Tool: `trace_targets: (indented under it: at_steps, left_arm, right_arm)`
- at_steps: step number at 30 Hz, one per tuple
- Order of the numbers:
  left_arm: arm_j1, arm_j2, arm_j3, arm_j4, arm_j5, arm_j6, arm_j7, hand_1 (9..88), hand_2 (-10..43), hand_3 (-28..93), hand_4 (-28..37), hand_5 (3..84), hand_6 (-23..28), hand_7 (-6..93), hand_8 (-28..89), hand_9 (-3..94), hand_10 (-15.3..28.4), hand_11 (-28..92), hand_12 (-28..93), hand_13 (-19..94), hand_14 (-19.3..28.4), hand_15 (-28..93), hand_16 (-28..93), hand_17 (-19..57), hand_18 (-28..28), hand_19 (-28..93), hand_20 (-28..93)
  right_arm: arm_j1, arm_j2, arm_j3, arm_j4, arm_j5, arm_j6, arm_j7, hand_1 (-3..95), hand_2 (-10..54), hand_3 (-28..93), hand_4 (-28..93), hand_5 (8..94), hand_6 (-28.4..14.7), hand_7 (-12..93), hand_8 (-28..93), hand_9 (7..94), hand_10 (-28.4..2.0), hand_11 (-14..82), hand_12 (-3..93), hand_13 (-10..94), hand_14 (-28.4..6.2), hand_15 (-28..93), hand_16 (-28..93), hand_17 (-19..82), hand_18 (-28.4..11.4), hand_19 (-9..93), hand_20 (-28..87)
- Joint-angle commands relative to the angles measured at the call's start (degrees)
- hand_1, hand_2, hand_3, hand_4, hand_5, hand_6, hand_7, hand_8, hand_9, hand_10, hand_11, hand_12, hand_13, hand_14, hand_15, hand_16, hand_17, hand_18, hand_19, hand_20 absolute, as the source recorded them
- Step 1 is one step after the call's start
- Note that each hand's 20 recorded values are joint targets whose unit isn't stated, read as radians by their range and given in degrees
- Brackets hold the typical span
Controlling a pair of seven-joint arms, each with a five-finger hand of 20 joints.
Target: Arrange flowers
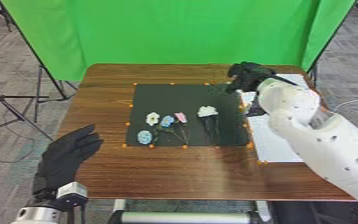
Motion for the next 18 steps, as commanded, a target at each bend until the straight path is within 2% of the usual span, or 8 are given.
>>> trace_targets:
  at_steps: [1, 7, 9, 10, 13, 18]
  left_arm:
    - [0.0, -0.50, 0.63, -0.32, -0.08, -0.04, -0.33, 27.0, 5.0, 82, -20.1, 44.3, 13.2, 20.3, -11, 38.8, 22.4, 41, 11, 26, 27.7, 65, -14, -9.5, 21.9, 61, 6]
    - [-0.5, -1.06, 0.92, -0.14, 0.05, -0.42, -0.78, 27.0, 5.0, 82, -20.2, 44.4, 13.2, 20.2, -11, 38.7, 22.3, 41, 11, 26, 27.6, 65, -14, -9.6, 21.9, 61, 6]
    - [-0.5, -0.97, 0.92, -0.11, 0.05, -0.48, -0.62, 27.0, 5.0, 82, -20.2, 44.4, 13.2, 20.2, -11, 38.7, 22.4, 41, 11, 26, 27.7, 65, -14, -9.6, 21.9, 61, 6]
    - [-0.4, -0.31, 1.07, -0.12, -0.48, -0.12, -0.06, 27.0, 5.1, 82, -20.2, 44.4, 13.3, 20.2, -11, 38.7, 22.4, 41, 11, 26, 27.7, 65, -14, -9.5, 21.9, 61, 6]
    - [-0.6, -0.24, 1.11, -0.09, -0.65, 0.00, 0.19, 27.0, 5.1, 82, -20.2, 44.3, 13.2, 20.3, -11, 38.7, 22.4, 41, 11, 26, 27.7, 65, -14, -9.5, 22.0, 61, 6]
    - [-1.1, -0.56, 1.23, 0.02, -0.39, -0.39, -0.37, 27.0, 5.1, 82, -20.1, 44.3, 13.2, 20.4, -11, 38.7, 22.4, 41, 11, 26, 27.8, 65, -14, -9.5, 21.9, 61, 6]
  right_arm:
    - [-2.1, 4.6, 7.7, 6.8, 2.0, -6.8, 9.2, 22.2, 0.2, 82, -27, 41.0, -4.1, 12, -11, 42.2, -16.5, 8.4, 15.0, 60, -10.4, 81, 13, 38, -19.8, 93, 23]
    - [-4.1, 4.4, 9.9, 9.5, 1.9, -8.2, 11.9, 20.5, 1.0, 82, -27, 39.5, -4.3, 11, -10, 40.6, -17.9, 7.3, 15.6, 60, -11.2, 81, 14, 38, -20.6, 93, 23]
    - [-4.8, 4.2, 10.2, 9.9, 1.5, -8.5, 11.8, 20.5, 1.0, 82, -27, 39.2, -4.3, 11, -10, 40.1, -18.4, 7.2, 15.6, 60, -11.2, 81, 14, 37, -20.7, 93, 24]
    - [-5.0, 4.2, 10.0, 10.0, 1.8, -8.4, 12.1, 20.4, 1.0, 82, -27, 39.1, -4.3, 11, -10, 40.0, -18.5, 7.1, 15.6, 60, -11.2, 81, 14, 37, -20.7, 93, 23]
    - [-5.6, 3.5, 10.2, 10.3, 1.2, -9.1, 12.1, 20.6, 0.7, 83, -27, 39.0, -4.2, 12, -10, 39.9, -18.4, 7.2, 15.7, 60, -11.2, 81, 14, 37, -20.7, 93, 23]
    - [-5.9, 3.1, 9.9, 11.1, 1.0, -9.6, 12.9, 21.1, 0.4, 83, -27, 38.8, -4.1, 12, -10, 39.8, -18.3, 7.2, 15.7, 60, -11.1, 81, 13, 37, -20.7, 93, 23]
